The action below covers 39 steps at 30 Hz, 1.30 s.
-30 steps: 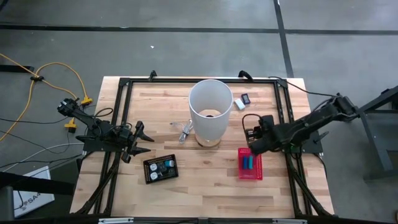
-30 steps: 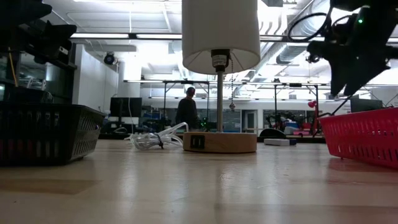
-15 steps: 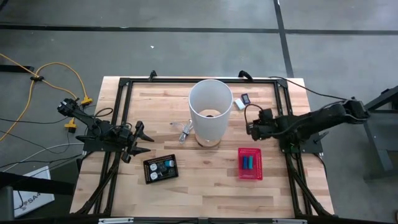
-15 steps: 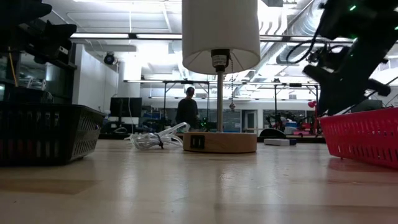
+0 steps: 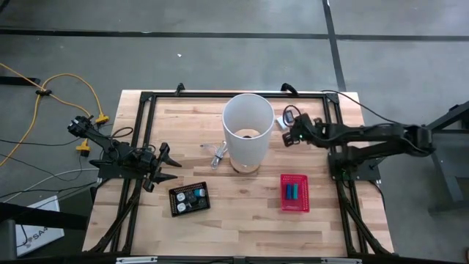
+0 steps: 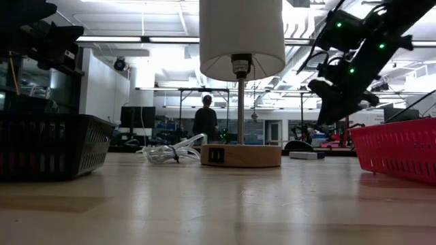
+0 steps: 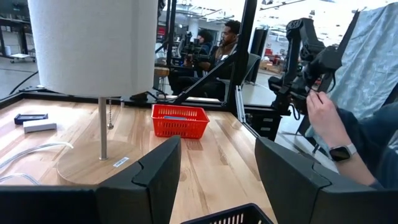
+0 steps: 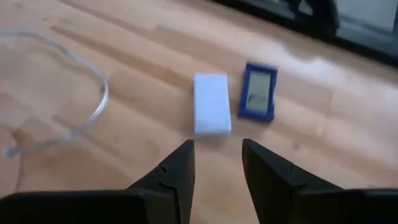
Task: Pick & Place Office items
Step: Put the white digital clock into the orange bin
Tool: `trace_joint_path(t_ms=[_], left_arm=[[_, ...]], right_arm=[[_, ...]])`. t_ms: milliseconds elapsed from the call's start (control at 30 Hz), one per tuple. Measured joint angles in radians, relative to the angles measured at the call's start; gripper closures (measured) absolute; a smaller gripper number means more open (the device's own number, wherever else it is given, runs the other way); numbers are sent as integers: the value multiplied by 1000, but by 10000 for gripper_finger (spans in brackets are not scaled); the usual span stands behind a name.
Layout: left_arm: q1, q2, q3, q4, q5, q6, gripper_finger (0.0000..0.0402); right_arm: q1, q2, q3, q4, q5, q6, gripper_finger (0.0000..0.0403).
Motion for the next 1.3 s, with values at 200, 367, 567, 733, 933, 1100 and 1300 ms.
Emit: trace_joint_path(t_ms=[200,367,567,733,933,1100,1300], left_arm=[[0,0,0,0,0,0,202],[0,0,0,0,0,0,202],[0,0,0,-1,0,0,202],[0,0,0,-1,0,0,202],[0,0,0,-1,0,0,202],[0,0,0,-1,0,0,202],[0,0,0,-1,0,0,202]], right_arm=[[-67,64,0,106,-20,-142,283],[-93,96,0,141,-70,-147,283],[-116,122,0,151,-109,-138,283],[-125,148,0,171,-131,-139,274],[-124,162,0,179,-144,-155,225],[-124,168,0,190,-178,-86,192],[-124,168,0,192,-185,-59,184]])
